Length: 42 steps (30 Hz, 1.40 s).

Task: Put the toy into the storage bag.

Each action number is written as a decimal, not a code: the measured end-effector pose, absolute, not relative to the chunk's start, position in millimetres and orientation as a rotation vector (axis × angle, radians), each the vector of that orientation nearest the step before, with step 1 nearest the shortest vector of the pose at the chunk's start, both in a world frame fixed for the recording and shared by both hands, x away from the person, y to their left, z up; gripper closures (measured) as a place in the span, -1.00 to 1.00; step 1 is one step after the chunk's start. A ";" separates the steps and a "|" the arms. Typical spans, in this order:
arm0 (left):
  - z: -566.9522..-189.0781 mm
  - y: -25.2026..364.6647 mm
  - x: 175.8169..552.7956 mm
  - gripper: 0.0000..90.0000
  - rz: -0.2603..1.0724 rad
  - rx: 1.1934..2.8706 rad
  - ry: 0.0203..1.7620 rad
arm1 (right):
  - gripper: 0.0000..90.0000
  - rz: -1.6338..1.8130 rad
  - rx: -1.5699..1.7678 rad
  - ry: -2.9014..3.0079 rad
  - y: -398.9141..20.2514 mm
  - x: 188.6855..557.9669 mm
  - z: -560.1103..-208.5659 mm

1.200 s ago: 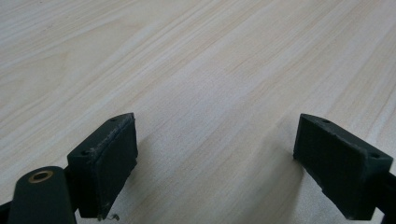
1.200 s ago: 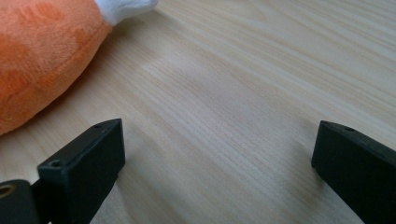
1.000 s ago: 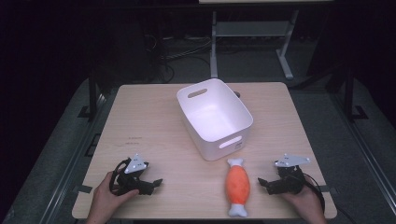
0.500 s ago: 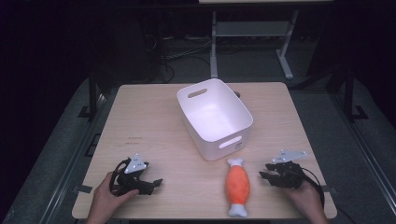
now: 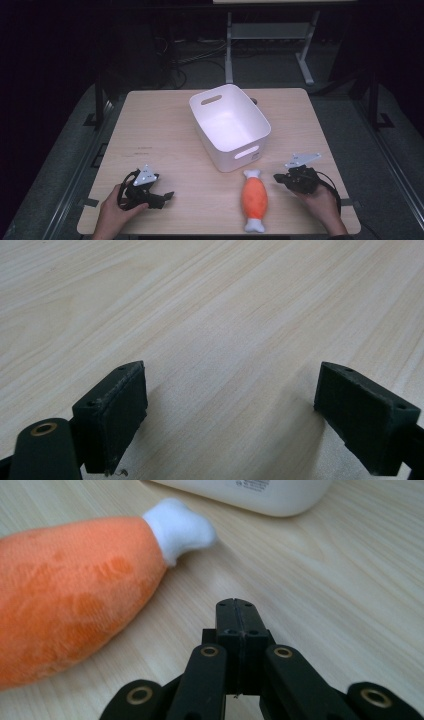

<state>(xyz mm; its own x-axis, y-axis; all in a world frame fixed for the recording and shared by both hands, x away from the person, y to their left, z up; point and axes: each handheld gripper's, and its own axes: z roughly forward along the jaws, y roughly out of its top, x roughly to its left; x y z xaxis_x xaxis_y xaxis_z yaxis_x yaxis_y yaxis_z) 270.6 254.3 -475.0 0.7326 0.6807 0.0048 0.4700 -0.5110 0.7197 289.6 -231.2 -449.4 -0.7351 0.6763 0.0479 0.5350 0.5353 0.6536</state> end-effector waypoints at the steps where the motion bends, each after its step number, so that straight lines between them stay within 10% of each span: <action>1: -475.1 254.3 270.6 -0.72 0.373 2.206 0.864 | 1.00 0.990 1.026 2.566 -229.7 290.7 -448.8; 42: -475.0 254.3 270.6 -0.72 0.373 2.206 0.864 | 1.00 1.009 0.909 2.685 -173.1 322.6 -448.3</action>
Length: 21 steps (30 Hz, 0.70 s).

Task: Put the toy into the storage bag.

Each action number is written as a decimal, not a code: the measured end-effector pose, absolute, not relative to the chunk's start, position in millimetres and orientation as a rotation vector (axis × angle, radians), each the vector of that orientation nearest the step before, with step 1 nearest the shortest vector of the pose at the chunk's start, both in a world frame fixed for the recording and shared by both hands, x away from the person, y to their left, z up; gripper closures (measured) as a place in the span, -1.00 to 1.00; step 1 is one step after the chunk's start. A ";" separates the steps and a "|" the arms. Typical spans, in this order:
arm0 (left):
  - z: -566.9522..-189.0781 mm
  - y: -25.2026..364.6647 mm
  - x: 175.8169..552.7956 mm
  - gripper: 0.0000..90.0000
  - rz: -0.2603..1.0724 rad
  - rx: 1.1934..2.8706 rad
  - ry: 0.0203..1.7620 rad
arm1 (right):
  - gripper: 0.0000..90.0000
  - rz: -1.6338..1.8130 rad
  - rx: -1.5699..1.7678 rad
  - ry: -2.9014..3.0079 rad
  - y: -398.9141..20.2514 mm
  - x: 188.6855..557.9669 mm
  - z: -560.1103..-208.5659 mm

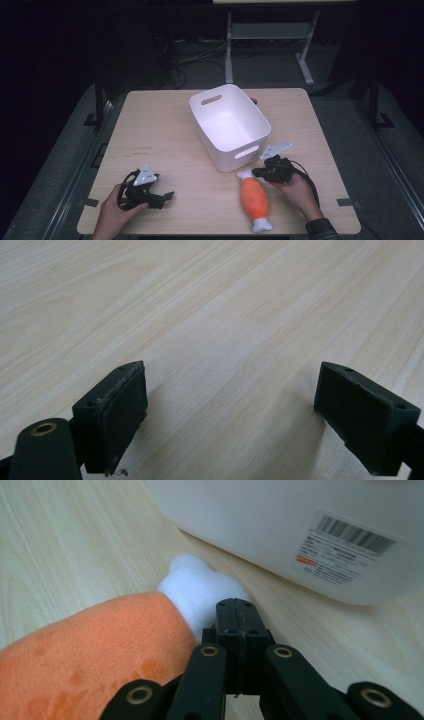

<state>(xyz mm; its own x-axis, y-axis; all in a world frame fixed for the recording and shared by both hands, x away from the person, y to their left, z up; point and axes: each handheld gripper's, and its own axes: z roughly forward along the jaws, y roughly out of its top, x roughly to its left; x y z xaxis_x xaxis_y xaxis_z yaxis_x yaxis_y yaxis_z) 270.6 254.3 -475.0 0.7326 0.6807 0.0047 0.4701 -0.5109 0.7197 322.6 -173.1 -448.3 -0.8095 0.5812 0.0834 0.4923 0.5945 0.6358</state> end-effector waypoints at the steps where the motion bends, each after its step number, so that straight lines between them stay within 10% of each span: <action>1: -475.1 254.3 270.6 -0.72 0.373 2.206 0.864 | 1.00 1.009 0.909 2.685 -173.1 322.6 -448.3; 21: -475.1 254.2 270.4 -0.72 0.372 2.204 0.867 | 0.99 1.032 0.781 2.753 -136.2 324.3 -444.3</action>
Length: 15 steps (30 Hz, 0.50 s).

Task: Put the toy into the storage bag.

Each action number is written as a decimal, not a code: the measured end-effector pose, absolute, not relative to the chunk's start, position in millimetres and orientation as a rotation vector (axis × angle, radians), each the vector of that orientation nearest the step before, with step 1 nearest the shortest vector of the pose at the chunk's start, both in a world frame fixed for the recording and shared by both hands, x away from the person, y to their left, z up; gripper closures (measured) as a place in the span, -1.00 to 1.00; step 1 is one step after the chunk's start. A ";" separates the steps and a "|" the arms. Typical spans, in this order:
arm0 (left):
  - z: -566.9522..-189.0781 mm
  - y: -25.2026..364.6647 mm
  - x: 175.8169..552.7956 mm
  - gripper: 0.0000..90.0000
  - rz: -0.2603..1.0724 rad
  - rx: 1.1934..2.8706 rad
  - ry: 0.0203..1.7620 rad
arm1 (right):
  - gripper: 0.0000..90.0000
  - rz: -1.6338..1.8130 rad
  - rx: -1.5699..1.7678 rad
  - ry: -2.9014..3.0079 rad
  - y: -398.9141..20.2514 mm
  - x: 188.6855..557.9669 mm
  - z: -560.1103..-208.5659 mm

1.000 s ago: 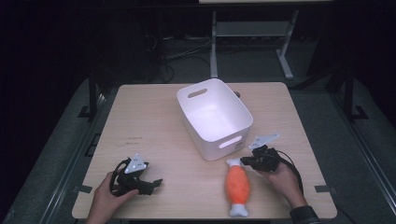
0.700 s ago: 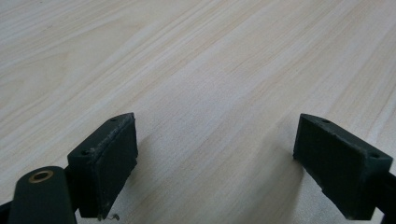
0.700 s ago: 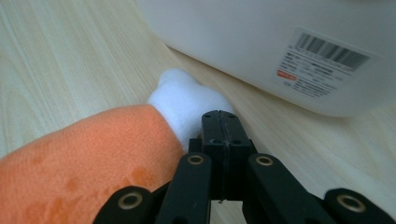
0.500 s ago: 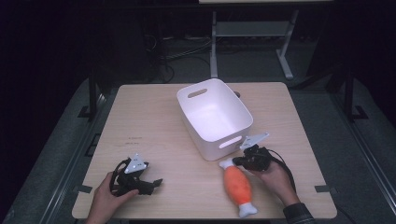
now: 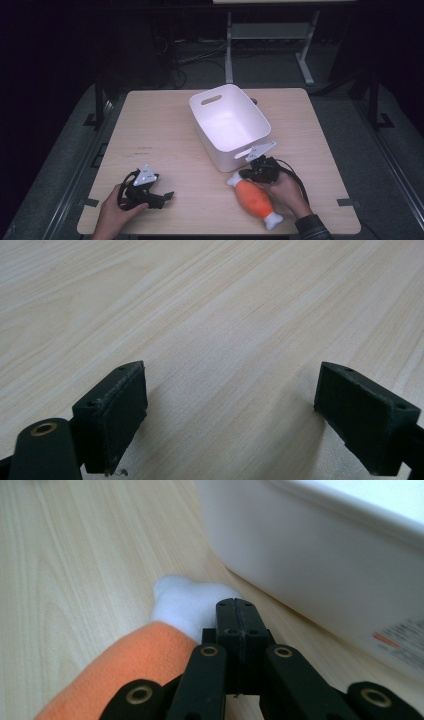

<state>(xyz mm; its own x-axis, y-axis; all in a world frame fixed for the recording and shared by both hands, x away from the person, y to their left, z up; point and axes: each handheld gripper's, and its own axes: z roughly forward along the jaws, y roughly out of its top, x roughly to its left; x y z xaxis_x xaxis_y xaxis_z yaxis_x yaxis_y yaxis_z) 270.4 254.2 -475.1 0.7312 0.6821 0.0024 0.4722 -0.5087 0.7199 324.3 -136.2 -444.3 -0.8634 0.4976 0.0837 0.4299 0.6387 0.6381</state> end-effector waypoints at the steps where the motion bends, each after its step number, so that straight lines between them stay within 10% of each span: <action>1: -475.1 254.2 270.4 -0.72 0.372 2.204 0.867 | 1.00 1.032 0.774 2.754 -134.7 324.2 -443.9; 15: -475.1 254.2 270.4 -0.72 0.372 2.204 0.867 | 0.99 1.033 0.656 2.810 -109.3 318.0 -441.2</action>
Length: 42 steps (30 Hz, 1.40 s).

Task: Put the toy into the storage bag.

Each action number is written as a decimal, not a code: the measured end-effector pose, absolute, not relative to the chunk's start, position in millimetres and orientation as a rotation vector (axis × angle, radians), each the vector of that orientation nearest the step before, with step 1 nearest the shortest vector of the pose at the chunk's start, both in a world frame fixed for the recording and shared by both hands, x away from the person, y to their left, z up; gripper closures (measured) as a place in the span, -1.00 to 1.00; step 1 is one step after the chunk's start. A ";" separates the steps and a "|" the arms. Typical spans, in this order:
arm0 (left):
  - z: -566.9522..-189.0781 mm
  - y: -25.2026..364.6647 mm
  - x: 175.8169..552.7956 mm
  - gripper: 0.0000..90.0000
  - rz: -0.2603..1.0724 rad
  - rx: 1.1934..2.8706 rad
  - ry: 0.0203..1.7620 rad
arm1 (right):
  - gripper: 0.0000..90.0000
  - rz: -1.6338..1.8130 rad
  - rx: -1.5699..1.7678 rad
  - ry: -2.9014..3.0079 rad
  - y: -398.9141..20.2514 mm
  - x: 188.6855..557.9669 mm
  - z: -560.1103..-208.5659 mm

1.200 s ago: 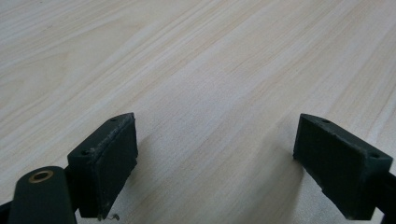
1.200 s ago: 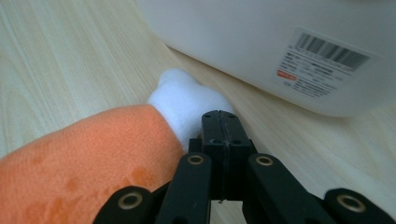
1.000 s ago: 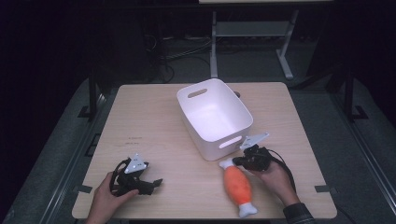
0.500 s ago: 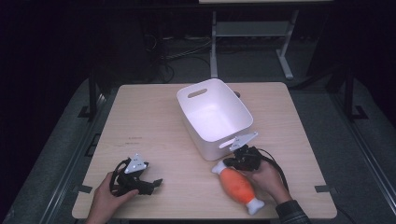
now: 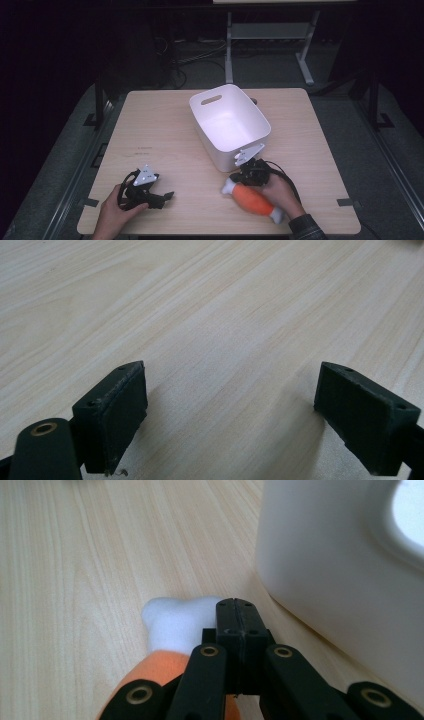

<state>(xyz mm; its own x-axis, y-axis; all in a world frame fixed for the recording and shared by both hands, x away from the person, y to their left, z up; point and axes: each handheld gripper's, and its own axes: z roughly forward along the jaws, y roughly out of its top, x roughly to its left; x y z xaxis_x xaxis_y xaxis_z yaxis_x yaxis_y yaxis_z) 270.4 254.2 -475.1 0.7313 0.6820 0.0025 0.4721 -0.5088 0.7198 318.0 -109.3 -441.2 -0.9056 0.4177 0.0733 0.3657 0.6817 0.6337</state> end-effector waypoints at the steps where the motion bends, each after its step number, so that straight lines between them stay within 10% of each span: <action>1: -475.1 254.2 270.4 -0.72 0.372 2.204 0.867 | 0.99 1.031 0.652 2.810 -109.0 317.8 -440.9; 22: -475.1 254.2 270.4 -0.72 0.371 2.205 0.867 | 0.69 1.071 0.813 2.721 -158.5 307.6 -419.6; 42: -475.1 254.2 270.4 -0.72 0.371 2.204 0.867 | -0.65 0.989 0.910 2.754 -176.2 280.8 -409.8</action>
<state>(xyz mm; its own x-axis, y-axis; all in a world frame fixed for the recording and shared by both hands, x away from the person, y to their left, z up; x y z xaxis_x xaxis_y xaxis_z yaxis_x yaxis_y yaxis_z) 270.4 254.2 -475.1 0.7313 0.6820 0.0022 0.4721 -0.5085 0.7201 280.8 -176.2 -409.8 -0.8209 0.5580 0.1217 0.5080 0.6159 0.6022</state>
